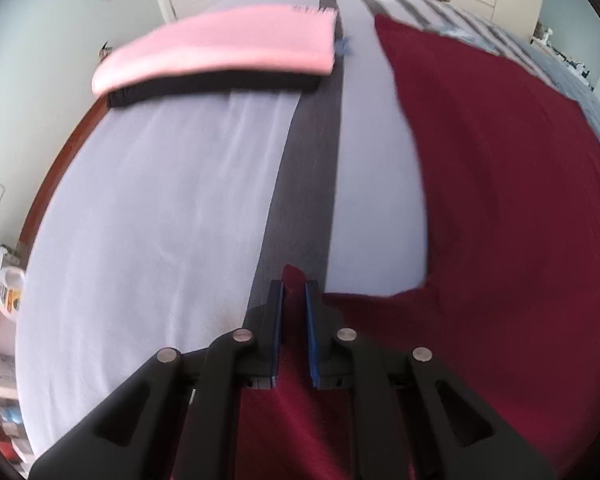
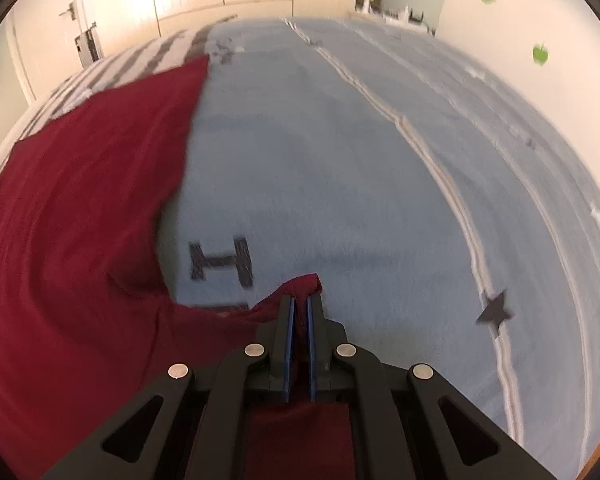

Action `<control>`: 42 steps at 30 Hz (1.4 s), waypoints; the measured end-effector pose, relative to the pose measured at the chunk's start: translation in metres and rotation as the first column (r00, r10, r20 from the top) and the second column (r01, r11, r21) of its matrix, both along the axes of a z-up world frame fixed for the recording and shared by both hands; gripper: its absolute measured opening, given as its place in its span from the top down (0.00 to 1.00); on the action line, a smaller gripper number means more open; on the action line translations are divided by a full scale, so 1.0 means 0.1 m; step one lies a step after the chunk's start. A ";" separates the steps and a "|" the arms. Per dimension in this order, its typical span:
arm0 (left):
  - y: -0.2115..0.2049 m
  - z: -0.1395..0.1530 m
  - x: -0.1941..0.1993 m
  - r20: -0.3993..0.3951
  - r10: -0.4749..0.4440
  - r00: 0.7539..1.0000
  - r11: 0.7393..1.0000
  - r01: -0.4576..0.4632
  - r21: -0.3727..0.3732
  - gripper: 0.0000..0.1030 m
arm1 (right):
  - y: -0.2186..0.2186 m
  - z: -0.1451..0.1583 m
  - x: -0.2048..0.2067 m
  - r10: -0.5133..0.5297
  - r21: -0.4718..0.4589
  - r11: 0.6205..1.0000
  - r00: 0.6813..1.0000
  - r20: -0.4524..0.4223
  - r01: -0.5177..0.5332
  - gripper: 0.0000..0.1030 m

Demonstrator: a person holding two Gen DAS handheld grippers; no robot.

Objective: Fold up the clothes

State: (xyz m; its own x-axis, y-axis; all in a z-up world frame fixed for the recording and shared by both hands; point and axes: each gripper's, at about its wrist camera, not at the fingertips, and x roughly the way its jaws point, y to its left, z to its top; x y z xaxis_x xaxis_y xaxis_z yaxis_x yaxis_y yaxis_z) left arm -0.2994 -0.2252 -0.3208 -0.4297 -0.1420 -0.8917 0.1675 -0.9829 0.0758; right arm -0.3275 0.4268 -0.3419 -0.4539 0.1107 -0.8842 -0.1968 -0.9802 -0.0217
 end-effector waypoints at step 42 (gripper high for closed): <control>1.03 -0.11 2.24 0.017 0.141 0.990 0.953 -0.141 0.267 0.62 | -0.95 0.01 2.59 -0.051 -0.388 0.918 0.994 0.096 0.084 0.70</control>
